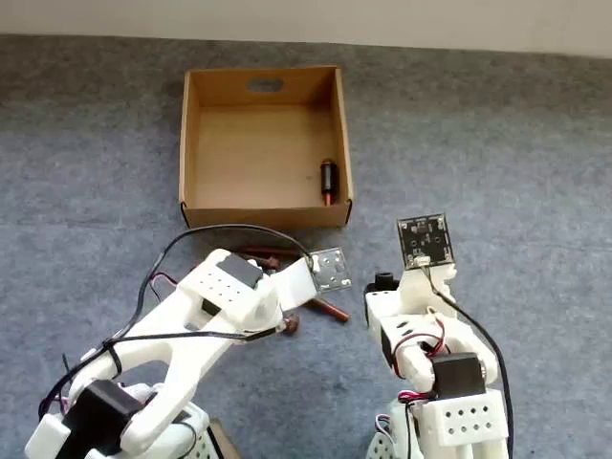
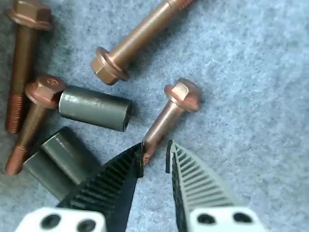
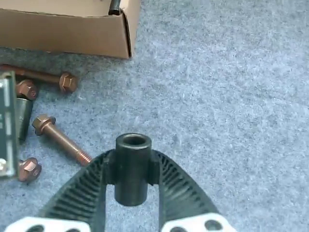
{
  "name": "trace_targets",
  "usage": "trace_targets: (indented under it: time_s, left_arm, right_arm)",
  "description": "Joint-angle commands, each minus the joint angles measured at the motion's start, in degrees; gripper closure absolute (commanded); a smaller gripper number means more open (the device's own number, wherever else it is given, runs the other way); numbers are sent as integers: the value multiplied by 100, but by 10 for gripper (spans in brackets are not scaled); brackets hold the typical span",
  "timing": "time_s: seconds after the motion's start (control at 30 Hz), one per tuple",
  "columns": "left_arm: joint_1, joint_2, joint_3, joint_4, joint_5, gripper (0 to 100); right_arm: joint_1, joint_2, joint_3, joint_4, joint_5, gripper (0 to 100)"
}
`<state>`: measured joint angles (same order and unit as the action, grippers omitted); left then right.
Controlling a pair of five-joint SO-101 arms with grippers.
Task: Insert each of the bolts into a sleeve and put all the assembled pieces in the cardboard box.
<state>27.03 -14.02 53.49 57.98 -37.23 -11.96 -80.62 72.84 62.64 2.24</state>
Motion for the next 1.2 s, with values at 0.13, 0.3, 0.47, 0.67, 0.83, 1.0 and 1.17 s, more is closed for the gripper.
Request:
trace_targets:
  time_s: [0.13, 0.3, 0.47, 0.67, 0.83, 1.0, 1.17]
  left_arm:
    - [101, 66, 92, -18, -44, 776]
    - [101, 66, 84, -26, -44, 821]
    - [-4, 57, -382, 9, -44, 821]
    - [-13, 66, -514, 9, -211, 821]
    - [-75, 66, -497, 9, -325, 821]
    - [-4, 66, -470, 158, -334, 826]
    - [286, 57, -347, 642, -334, 936]
  right_arm:
    - [48, -57, -48, -75, -62, 993]
    - [48, -57, -48, -75, -62, 993]
    - [48, -57, -40, -75, -62, 993]
    - [48, -57, -31, -75, -62, 993]
    - [48, -57, -31, -75, -62, 993]
    - [48, -57, -31, -75, -62, 993]
    - [48, -57, -40, -75, -62, 993]
